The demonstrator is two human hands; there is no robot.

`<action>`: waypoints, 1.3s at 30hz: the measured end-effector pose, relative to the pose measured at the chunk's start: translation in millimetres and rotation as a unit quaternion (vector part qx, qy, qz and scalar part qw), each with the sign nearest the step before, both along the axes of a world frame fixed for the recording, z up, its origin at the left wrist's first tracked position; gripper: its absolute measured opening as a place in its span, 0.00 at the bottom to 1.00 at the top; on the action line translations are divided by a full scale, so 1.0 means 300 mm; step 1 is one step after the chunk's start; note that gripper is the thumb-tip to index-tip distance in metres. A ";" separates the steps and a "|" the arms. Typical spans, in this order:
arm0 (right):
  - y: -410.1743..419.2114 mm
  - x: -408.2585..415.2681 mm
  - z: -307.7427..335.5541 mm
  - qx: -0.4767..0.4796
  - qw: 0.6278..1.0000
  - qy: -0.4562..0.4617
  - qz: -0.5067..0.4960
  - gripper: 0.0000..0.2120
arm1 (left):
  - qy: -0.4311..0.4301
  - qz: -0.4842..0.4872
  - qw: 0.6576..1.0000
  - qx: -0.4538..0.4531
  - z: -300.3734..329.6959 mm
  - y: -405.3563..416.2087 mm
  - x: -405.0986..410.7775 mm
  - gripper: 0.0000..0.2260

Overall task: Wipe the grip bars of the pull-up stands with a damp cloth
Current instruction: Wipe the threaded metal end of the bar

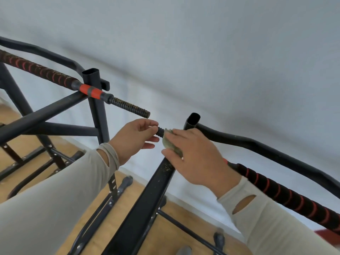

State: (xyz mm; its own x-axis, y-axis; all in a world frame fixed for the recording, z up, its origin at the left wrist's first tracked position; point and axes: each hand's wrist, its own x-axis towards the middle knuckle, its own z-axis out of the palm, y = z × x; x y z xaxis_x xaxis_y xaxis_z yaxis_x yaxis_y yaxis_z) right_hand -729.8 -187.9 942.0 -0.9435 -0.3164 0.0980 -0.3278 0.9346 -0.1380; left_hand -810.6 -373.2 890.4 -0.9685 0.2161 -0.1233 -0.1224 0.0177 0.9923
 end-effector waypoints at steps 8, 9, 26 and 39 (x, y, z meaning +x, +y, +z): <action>0.082 -0.042 0.061 -0.013 0.997 -0.068 -0.018 0.15 | 0.005 0.000 1.000 -0.001 -0.006 -0.011 -0.005 0.07; 0.066 -0.048 0.053 0.007 0.999 -0.046 -0.024 0.13 | 0.004 0.002 1.000 0.004 -0.007 -0.011 -0.007 0.07; 0.055 -0.059 0.048 -0.021 0.999 -0.020 -0.014 0.10 | -0.020 0.015 0.995 0.099 -0.048 -0.022 0.026 0.10; 0.053 -0.045 -0.015 -0.010 0.985 0.169 0.024 0.20 | 0.011 0.027 0.998 0.061 -0.062 -0.029 0.027 0.09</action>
